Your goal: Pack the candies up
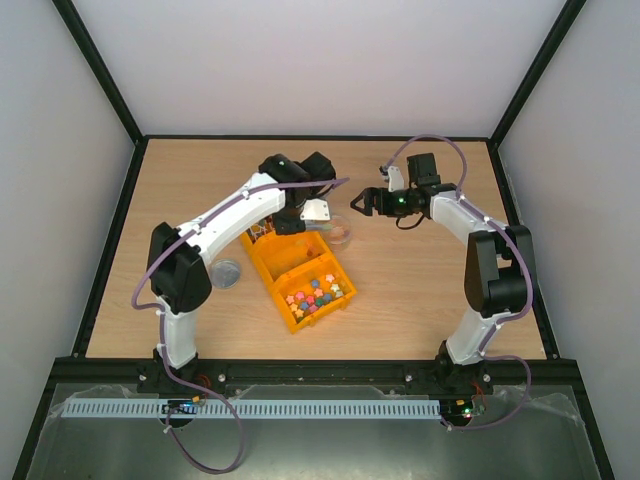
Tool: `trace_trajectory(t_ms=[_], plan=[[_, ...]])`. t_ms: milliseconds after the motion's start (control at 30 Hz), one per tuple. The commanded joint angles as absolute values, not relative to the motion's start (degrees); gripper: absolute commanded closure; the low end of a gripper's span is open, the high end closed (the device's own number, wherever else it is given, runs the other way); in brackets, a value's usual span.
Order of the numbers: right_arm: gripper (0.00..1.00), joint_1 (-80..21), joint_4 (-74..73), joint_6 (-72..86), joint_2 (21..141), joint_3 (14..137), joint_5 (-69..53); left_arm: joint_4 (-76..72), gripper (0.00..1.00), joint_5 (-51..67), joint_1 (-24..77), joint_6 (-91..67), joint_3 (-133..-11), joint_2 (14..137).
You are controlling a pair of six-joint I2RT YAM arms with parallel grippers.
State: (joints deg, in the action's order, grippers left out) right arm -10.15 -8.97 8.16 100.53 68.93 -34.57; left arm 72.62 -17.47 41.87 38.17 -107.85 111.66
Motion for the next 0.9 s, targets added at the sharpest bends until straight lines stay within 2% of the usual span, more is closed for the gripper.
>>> trace_trajectory(t_ms=[0, 367, 633, 867], plan=[[0.01, -9.92, -9.14, 8.21, 101.38, 68.64, -35.94, 74.03, 0.98, -20.74, 42.61, 39.13, -109.50, 112.15], [0.01, -9.93, -9.31, 7.99, 101.26, 68.64, -36.50, 73.66, 0.98, -20.65, 42.63, 39.37, -109.40, 111.47], [0.00, -9.93, -10.63, 6.25, 100.26, 68.82, -38.35, 72.64, 0.98, -11.61, 39.43, 36.16, -109.66, 109.41], [0.03, -9.93, -11.93, 5.73, 99.22, 68.43, -41.94, 71.55, 0.98, -2.18, 35.99, 31.98, -108.17, 104.94]])
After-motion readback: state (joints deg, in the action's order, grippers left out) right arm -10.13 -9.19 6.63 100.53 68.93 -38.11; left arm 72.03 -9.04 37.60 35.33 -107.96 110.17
